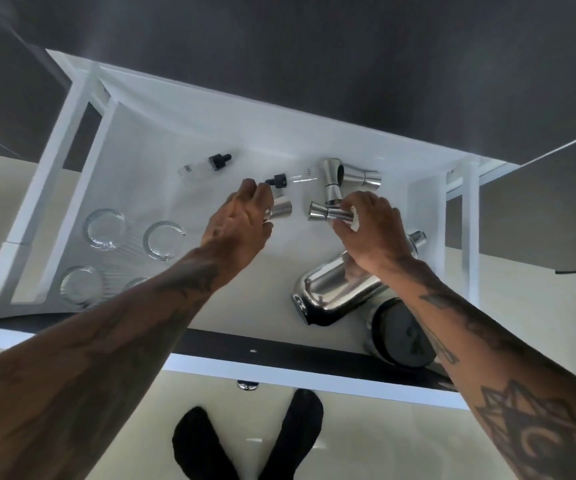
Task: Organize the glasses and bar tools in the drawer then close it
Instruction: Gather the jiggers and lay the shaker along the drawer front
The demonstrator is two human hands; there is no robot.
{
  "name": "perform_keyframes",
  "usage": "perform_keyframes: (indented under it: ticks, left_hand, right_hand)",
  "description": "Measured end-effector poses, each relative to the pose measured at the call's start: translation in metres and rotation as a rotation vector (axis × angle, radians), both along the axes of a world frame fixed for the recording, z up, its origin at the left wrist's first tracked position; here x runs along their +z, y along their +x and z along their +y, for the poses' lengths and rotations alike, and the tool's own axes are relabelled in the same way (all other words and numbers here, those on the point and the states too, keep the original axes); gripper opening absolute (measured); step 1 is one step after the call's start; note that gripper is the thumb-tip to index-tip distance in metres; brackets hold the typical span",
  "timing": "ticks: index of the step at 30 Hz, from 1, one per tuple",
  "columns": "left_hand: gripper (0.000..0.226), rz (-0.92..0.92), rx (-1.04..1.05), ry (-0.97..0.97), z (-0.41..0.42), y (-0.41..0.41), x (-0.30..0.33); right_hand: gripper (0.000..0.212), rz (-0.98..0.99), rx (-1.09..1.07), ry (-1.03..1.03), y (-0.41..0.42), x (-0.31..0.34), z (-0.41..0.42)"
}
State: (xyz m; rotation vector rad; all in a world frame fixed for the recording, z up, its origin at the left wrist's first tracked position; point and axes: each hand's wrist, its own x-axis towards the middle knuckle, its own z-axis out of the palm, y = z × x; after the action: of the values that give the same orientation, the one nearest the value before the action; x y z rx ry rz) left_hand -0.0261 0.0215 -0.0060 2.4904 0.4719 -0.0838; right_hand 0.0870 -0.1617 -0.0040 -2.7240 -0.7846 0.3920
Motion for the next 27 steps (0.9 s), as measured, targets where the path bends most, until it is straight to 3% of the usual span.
perform_keyframes:
  ticks: [4,8,11,14,22,27]
  left_hand:
    - [0.044,0.058,-0.019,0.067,-0.006,-0.002,0.002]
    - [0.048,-0.190,-0.077,0.038,-0.029,-0.020,0.023]
    - [0.072,0.004,-0.309,-0.019,-0.069,-0.025,0.029]
    - [0.089,0.182,-0.351,-0.003,-0.093,-0.020,0.020]
    - [0.103,0.315,-0.330,0.006,-0.028,-0.018,0.021]
    - [0.091,0.404,-0.393,0.058,-0.004,-0.022,0.024]
  right_hand:
    - [0.023,0.028,-0.180,0.015,0.021,0.031,-0.053]
    - [0.052,0.332,0.114,-0.165,0.039,0.053,-0.088]
    - [0.077,0.356,0.321,-0.309,0.039,0.050,-0.084]
    - [0.094,0.292,0.341,-0.346,0.041,0.046,-0.075]
    - [0.078,0.168,0.387,-0.227,0.014,0.031,-0.044]
    - [0.072,0.159,0.350,-0.154,-0.025,0.029,-0.032]
